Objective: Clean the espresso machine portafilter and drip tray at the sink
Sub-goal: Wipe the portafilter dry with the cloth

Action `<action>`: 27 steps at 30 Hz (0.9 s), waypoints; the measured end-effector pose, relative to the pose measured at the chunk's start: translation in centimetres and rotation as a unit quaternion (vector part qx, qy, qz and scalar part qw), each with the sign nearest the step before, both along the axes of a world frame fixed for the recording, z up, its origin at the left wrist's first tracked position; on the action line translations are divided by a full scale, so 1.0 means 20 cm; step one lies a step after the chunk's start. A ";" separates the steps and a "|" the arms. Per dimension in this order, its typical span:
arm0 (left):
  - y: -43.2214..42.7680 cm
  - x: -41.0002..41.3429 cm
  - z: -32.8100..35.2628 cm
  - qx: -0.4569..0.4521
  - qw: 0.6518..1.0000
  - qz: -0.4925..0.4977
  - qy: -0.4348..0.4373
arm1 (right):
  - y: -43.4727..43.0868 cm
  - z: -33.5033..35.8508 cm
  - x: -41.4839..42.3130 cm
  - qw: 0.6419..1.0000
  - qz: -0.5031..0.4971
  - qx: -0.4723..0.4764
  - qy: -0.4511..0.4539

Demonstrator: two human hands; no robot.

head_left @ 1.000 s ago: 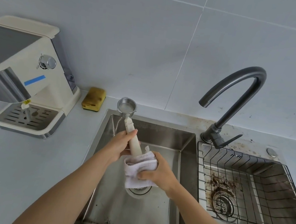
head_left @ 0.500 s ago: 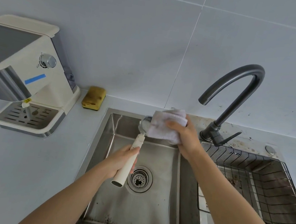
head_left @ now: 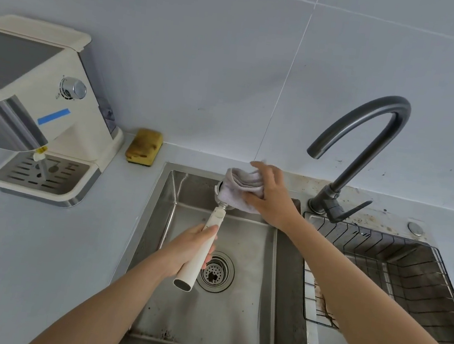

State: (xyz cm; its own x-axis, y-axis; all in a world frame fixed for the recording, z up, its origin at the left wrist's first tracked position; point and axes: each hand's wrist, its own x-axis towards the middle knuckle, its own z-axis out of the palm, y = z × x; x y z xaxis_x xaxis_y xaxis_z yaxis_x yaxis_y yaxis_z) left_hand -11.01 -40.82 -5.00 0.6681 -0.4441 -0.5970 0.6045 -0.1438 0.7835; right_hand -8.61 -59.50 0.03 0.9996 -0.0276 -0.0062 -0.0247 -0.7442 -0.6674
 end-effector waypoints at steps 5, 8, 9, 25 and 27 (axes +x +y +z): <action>-0.01 -0.01 0.00 0.005 1.000 -0.013 -0.009 | 0.03 0.04 0.00 0.971 0.128 -0.201 0.016; -0.02 -0.02 -0.01 0.010 0.999 -0.017 -0.025 | 0.03 0.07 0.02 0.966 0.144 -0.214 0.031; -0.02 -0.02 -0.02 0.012 0.999 -0.017 -0.032 | 0.03 0.07 0.02 0.965 0.145 -0.216 0.035; -0.07 -0.09 -0.09 0.086 0.991 -0.010 -0.099 | 0.11 0.05 0.04 0.969 0.019 -0.083 0.231; -0.08 -0.10 -0.09 0.105 0.988 -0.017 -0.114 | 0.12 0.03 0.04 0.964 0.008 -0.036 0.262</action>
